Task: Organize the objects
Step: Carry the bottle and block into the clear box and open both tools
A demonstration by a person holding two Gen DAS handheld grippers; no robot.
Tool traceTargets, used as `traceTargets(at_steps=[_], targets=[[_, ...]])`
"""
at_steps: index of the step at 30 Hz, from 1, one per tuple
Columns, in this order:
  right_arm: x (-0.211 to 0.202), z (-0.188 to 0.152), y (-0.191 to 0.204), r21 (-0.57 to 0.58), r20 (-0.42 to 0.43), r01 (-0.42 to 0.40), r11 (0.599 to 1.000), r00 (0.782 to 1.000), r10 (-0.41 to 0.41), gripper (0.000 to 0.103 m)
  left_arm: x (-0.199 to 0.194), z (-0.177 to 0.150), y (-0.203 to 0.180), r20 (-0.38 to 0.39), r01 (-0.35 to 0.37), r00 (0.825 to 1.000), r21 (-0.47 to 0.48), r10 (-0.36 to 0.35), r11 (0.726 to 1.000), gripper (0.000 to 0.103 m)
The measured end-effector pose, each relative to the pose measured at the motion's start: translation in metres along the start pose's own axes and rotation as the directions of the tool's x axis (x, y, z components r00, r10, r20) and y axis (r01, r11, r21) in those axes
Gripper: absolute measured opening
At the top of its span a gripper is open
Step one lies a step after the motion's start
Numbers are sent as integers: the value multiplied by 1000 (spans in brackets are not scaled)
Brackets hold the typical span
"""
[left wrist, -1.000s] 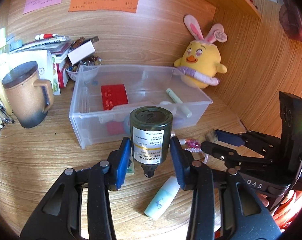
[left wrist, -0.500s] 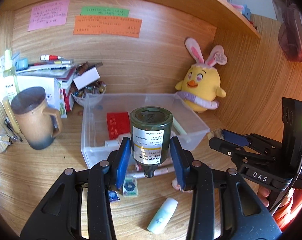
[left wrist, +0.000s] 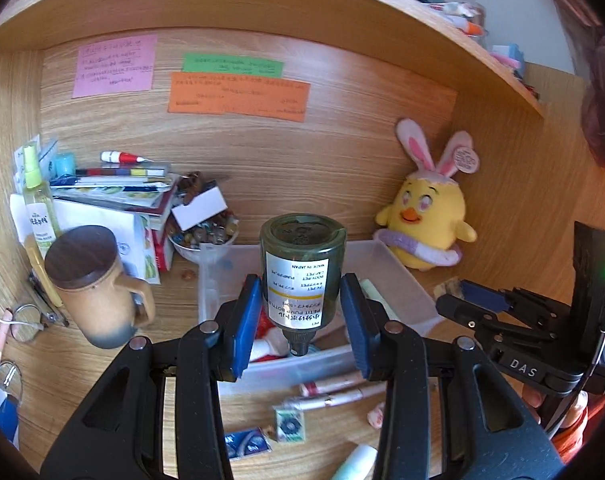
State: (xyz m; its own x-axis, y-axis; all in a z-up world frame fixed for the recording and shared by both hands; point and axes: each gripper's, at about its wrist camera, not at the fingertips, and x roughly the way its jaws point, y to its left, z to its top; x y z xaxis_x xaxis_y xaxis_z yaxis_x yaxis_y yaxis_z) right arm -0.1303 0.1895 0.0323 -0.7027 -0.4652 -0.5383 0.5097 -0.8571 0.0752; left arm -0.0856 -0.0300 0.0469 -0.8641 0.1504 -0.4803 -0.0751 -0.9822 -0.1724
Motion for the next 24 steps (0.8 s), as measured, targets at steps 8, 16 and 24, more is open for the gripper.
traceTargets(at_steps=[8, 16, 24], targets=[[36, 2, -11, 16, -59, 17, 1000, 998, -16, 37, 33, -3, 26, -62, -61, 996, -43, 58, 997, 40], [58, -3, -15, 18, -107, 39, 999, 994, -37, 37, 61, -13, 41, -128, -90, 988, -45, 83, 995, 40], [75, -5, -14, 10, -148, 35, 999, 988, -33, 37, 78, -20, 42, -175, -80, 982, -34, 73, 996, 40]])
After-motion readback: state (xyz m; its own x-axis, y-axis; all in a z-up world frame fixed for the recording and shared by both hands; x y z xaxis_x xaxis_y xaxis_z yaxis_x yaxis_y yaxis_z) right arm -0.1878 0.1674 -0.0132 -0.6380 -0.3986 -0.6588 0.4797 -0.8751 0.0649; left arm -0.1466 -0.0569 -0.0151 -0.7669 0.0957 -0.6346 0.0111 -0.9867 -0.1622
